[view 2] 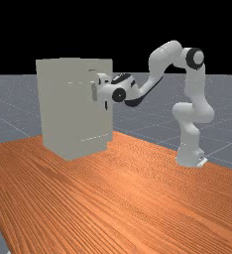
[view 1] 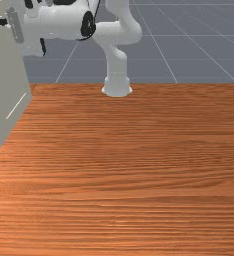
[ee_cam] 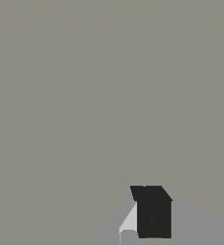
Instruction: Open the drawer
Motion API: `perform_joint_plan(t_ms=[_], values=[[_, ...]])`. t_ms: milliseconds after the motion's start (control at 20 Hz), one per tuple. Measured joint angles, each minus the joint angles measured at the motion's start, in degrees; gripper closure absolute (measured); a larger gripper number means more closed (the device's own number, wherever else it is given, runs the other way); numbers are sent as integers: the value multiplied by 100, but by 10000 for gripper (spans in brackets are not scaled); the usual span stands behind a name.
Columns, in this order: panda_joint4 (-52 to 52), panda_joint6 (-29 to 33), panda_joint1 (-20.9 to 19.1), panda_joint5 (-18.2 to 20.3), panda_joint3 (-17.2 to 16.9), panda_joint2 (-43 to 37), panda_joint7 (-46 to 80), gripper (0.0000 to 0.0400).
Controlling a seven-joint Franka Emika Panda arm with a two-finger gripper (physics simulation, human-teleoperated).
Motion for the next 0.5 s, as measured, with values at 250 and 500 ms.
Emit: perform_joint_plan(t_ms=[250,500], values=[[-377,165,72,-294,83,-279,33,243],[-515,-275,330,-50,331,-318,13,20]])
